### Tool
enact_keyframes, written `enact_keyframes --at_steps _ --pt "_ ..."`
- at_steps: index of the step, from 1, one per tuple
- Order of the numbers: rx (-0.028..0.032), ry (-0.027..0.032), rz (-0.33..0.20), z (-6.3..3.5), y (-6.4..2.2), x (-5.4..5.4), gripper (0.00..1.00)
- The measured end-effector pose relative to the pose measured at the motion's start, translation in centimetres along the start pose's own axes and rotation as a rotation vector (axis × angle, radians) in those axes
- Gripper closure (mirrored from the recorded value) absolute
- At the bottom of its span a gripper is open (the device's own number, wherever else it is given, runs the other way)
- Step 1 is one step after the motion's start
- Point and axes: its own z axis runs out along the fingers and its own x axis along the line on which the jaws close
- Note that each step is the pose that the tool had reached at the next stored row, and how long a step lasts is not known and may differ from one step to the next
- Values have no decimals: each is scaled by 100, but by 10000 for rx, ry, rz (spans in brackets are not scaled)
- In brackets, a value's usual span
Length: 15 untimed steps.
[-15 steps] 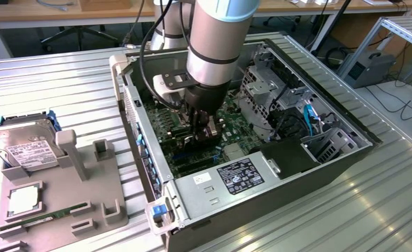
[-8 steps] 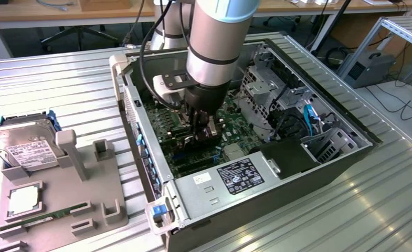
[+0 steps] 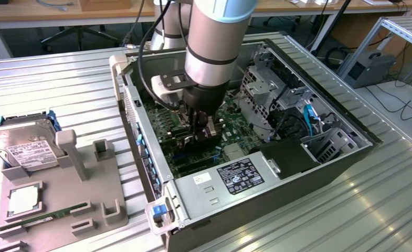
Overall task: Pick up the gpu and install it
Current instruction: 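Insert the gpu into the slot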
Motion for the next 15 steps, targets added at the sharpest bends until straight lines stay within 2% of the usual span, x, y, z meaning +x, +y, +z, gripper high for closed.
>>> enact_keyframes --at_steps 15 --pt "5 2 0 12 18 5 74"
